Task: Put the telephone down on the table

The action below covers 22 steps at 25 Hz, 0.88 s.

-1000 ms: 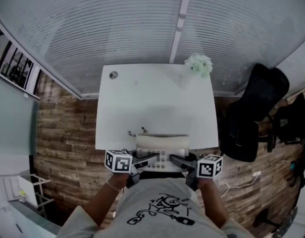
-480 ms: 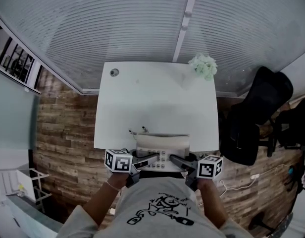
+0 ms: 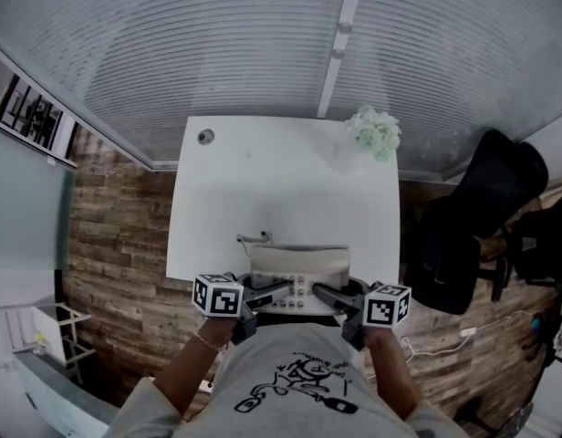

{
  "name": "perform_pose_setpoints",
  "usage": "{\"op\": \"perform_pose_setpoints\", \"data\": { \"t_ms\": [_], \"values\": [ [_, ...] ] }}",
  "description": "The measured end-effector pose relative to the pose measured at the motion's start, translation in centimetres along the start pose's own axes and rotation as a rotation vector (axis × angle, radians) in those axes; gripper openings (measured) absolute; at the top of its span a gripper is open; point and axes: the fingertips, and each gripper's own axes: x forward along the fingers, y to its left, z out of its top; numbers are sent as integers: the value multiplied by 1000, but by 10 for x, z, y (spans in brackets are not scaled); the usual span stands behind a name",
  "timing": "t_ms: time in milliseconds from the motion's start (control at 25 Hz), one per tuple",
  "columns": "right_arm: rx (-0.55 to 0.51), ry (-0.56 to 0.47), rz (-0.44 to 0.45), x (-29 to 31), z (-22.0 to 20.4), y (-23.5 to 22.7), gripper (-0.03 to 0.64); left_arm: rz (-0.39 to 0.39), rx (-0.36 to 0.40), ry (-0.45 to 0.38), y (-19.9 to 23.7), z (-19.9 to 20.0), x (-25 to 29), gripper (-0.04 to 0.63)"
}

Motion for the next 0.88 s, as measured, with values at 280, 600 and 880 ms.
{"op": "perform_pose_setpoints", "data": {
  "t_ms": [280,600,880],
  "values": [
    [4,9,14,-9,29,-19,295,12,-2,-10,0,22,29,255],
    [4,22,20,-24,52,-43,296,20,-15,-20,-2,38,59,255],
    [12,27,29,-36,66,-50,295,32,-19,-25,-8,46,77,255]
  ]
}}
